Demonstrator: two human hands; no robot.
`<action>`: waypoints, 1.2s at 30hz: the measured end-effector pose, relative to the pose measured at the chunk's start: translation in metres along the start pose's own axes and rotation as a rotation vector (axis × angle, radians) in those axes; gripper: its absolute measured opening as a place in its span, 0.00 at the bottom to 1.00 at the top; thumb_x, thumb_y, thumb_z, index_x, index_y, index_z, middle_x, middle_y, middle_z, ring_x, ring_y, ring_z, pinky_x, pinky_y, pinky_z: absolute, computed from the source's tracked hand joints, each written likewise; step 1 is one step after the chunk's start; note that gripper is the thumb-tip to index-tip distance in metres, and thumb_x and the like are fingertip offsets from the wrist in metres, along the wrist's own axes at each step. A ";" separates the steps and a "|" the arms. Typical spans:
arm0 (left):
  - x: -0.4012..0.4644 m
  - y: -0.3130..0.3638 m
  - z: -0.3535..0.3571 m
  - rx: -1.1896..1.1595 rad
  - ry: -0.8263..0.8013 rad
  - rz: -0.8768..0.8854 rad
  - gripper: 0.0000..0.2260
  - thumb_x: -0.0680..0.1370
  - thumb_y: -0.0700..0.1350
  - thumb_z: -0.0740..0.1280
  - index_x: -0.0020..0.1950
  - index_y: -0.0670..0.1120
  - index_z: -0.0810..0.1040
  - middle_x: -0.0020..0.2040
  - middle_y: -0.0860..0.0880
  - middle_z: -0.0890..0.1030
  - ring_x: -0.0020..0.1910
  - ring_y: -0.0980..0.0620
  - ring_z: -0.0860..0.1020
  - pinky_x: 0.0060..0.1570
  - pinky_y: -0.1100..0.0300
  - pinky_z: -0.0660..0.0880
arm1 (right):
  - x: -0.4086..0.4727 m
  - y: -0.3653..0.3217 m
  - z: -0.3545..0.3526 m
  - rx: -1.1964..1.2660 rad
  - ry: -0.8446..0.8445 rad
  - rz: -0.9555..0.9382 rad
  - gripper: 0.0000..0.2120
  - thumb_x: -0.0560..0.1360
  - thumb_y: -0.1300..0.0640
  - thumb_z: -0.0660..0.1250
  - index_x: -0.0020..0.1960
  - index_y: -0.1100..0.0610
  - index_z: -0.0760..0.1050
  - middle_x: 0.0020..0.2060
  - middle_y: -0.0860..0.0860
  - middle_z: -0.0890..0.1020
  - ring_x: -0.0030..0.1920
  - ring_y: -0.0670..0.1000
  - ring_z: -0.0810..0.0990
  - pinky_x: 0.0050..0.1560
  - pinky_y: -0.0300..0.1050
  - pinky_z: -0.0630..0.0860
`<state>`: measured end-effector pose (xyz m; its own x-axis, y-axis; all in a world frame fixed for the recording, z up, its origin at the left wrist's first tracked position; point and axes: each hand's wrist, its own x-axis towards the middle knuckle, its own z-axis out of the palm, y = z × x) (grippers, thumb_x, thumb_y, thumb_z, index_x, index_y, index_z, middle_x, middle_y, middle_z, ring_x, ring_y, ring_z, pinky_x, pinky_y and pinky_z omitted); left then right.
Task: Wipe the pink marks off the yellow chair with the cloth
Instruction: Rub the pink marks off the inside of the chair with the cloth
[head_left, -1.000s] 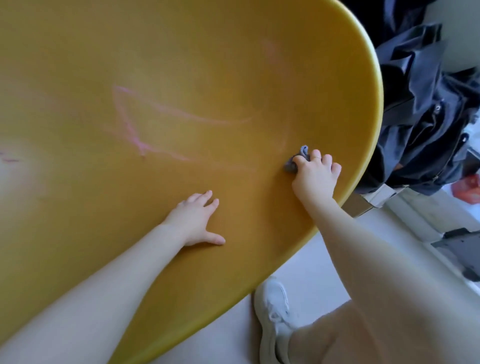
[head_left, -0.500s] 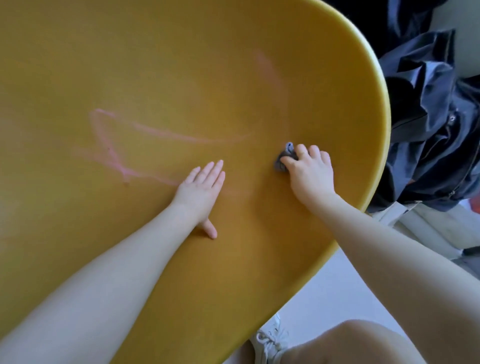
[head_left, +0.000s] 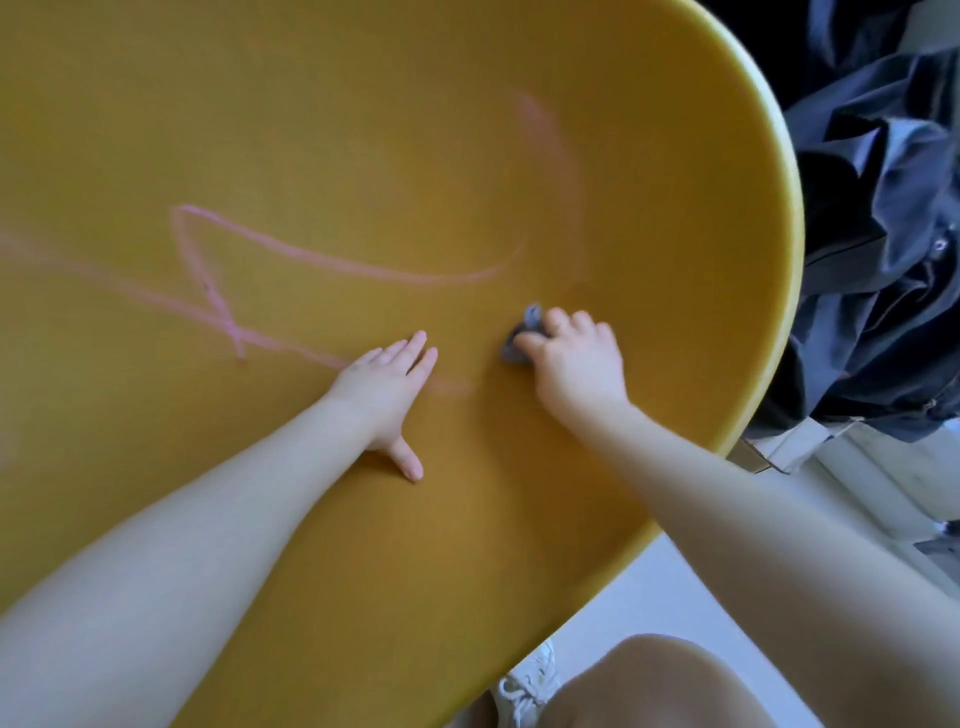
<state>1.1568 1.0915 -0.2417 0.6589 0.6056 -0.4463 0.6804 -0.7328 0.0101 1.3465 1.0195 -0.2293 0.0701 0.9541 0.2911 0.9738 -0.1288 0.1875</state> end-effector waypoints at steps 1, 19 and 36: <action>0.001 -0.001 0.001 -0.002 0.000 -0.001 0.63 0.58 0.66 0.75 0.76 0.45 0.36 0.76 0.45 0.34 0.76 0.49 0.42 0.73 0.56 0.44 | 0.010 0.013 -0.002 -0.035 0.071 0.073 0.18 0.68 0.57 0.53 0.43 0.54 0.81 0.39 0.58 0.78 0.38 0.60 0.76 0.36 0.47 0.69; -0.016 -0.005 0.012 -0.024 0.112 -0.168 0.65 0.58 0.72 0.70 0.75 0.44 0.33 0.75 0.43 0.31 0.75 0.46 0.36 0.73 0.54 0.40 | 0.003 -0.007 0.001 0.224 -0.138 -0.048 0.11 0.68 0.62 0.65 0.47 0.55 0.82 0.39 0.60 0.77 0.38 0.62 0.76 0.35 0.47 0.65; -0.057 -0.026 0.042 -0.239 -0.038 -0.446 0.59 0.64 0.70 0.67 0.76 0.36 0.41 0.76 0.39 0.38 0.76 0.45 0.44 0.73 0.54 0.47 | 0.012 -0.070 0.029 0.378 -0.141 -0.204 0.13 0.72 0.64 0.64 0.54 0.55 0.80 0.48 0.61 0.77 0.44 0.63 0.74 0.40 0.49 0.67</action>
<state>1.0878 1.0630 -0.2536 0.2779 0.8285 -0.4861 0.9504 -0.3108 0.0136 1.2856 1.0480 -0.2665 -0.1281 0.9806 0.1481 0.9795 0.1486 -0.1361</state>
